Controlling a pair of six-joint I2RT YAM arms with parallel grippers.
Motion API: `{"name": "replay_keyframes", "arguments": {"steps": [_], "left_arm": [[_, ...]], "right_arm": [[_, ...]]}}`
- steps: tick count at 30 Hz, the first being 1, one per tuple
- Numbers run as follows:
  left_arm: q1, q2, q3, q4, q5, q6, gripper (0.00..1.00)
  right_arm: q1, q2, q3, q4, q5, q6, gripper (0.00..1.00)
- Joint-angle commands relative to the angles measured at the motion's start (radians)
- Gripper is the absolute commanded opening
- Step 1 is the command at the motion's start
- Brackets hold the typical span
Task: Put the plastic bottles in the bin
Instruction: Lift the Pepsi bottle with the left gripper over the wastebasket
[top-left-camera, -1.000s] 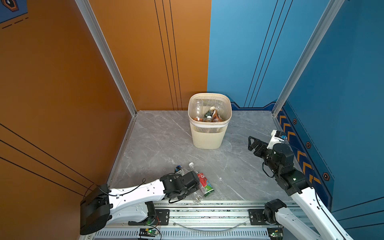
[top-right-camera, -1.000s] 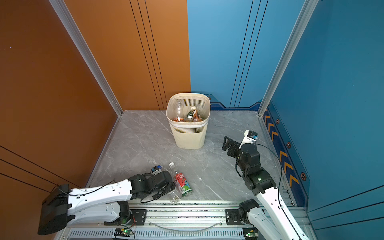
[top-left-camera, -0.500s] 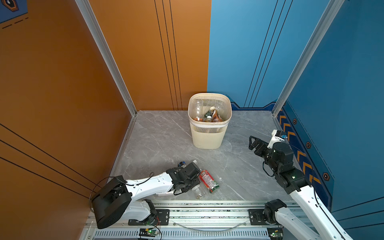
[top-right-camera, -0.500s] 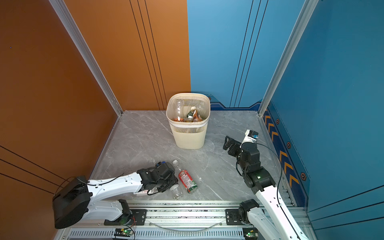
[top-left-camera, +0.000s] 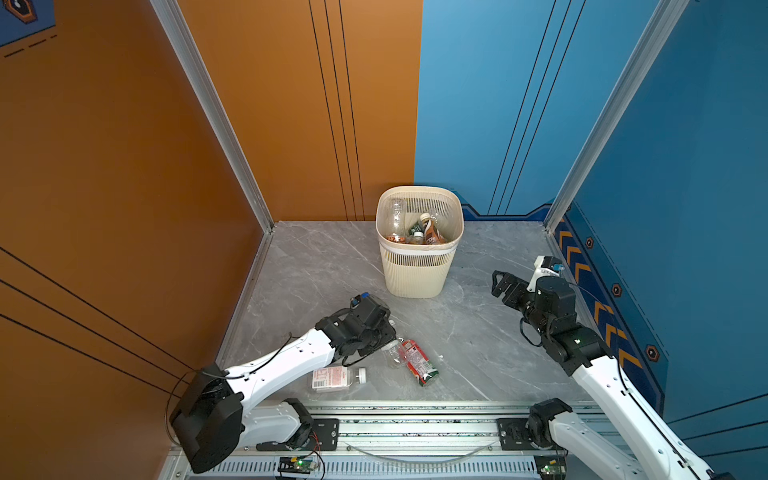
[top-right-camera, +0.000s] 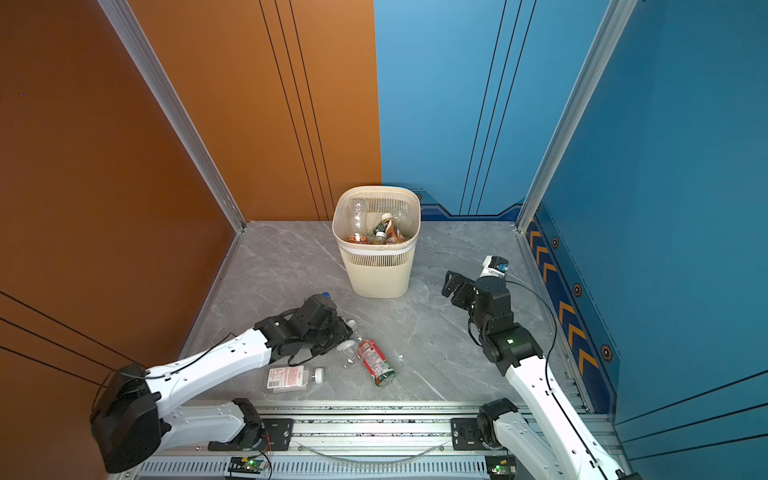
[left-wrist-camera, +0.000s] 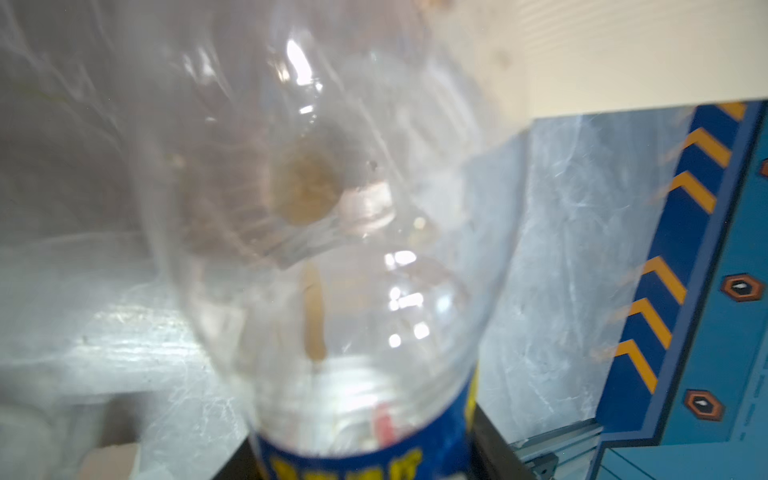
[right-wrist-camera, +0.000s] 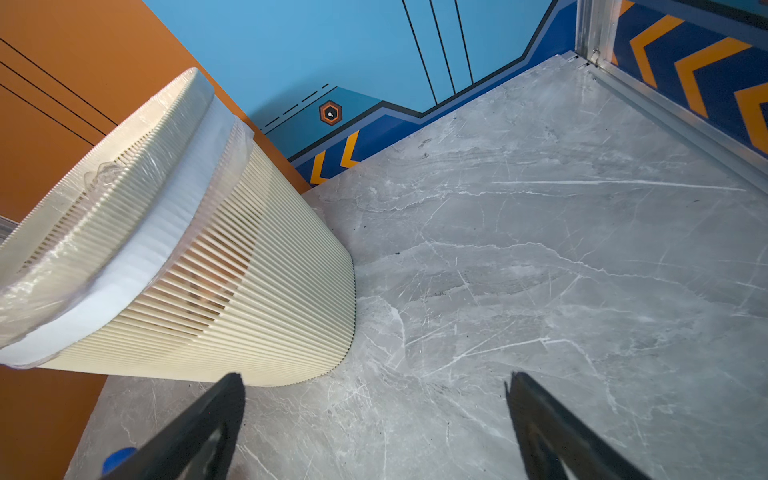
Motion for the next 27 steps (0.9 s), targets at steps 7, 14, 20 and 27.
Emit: {"name": "replay_keyframes", "arguments": {"steps": [7, 14, 20, 27], "left_arm": [[0.132, -0.072, 0.359, -0.086, -0.052, 0.318, 0.52], [0.16, 0.036, 0.548, 0.143, 0.014, 0.383, 0.53], [0.153, 0.21, 0.765, 0.217, 0.072, 0.436, 0.52], [0.147, 0.426, 0.947, 0.317, 0.12, 0.426, 0.52]], "right_arm": [[-0.006, 0.04, 0.049, 0.025, -0.026, 0.03, 1.0], [-0.006, 0.027, 0.068, -0.017, -0.011, 0.028, 1.0], [-0.006, 0.005, 0.08, -0.054, 0.011, 0.016, 1.0], [-0.009, -0.009, 0.083, -0.074, 0.02, 0.013, 1.0]]}}
